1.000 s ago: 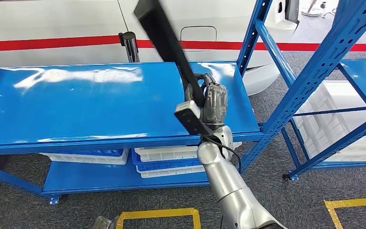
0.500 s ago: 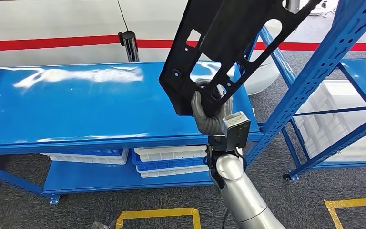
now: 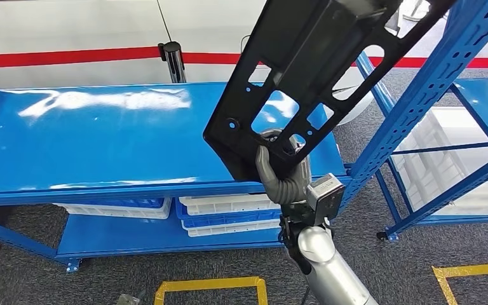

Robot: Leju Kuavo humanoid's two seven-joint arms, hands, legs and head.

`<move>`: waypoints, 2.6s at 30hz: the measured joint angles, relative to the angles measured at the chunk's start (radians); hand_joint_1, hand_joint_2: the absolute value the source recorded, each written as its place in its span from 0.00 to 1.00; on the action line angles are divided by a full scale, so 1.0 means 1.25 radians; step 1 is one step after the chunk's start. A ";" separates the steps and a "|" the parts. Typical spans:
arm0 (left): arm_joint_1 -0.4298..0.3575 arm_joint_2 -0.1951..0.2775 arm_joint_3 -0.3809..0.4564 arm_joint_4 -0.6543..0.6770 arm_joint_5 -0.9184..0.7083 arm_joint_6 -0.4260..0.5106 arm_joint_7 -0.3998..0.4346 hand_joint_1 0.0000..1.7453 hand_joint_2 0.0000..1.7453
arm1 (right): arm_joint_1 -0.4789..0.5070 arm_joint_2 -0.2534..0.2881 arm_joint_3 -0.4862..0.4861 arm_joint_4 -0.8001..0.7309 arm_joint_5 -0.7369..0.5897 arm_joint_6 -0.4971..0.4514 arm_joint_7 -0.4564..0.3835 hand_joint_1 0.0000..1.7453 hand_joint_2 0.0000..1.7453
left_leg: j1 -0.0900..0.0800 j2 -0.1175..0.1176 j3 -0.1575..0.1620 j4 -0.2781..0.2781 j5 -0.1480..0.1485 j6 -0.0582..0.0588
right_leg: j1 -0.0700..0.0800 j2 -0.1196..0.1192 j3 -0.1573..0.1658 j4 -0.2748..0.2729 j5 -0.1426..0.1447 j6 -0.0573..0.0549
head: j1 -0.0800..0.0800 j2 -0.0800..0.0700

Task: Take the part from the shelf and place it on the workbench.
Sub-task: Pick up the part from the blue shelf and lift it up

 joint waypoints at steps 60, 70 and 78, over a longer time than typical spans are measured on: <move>-0.002 0.012 -0.082 -0.025 0.059 -0.027 -0.001 0.00 1.00 | 0.067 -0.041 0.045 -0.001 -0.008 0.049 0.003 1.00 1.00 | 0.001 0.001 0.084 -0.013 -0.058 0.002 | 0.006 -0.002 -0.087 0.037 0.065 -0.014 | -0.002 0.000; -0.002 0.015 -0.087 -0.026 0.065 -0.026 -0.001 0.00 1.00 | 0.079 -0.044 0.045 0.000 -0.006 0.056 -0.002 1.00 1.00 | -0.001 0.007 0.000 -0.012 0.011 0.015 | 0.003 -0.002 -0.038 0.126 -0.027 -0.001 | 0.007 0.000; 0.000 0.017 -0.087 -0.026 0.069 -0.025 -0.001 0.00 1.00 | 0.079 -0.037 0.045 0.000 -0.002 0.058 -0.008 1.00 1.00 | 0.005 0.004 -0.055 0.082 -0.055 -0.019 | -0.001 -0.003 -0.001 0.019 -0.005 -0.045 | 0.004 0.000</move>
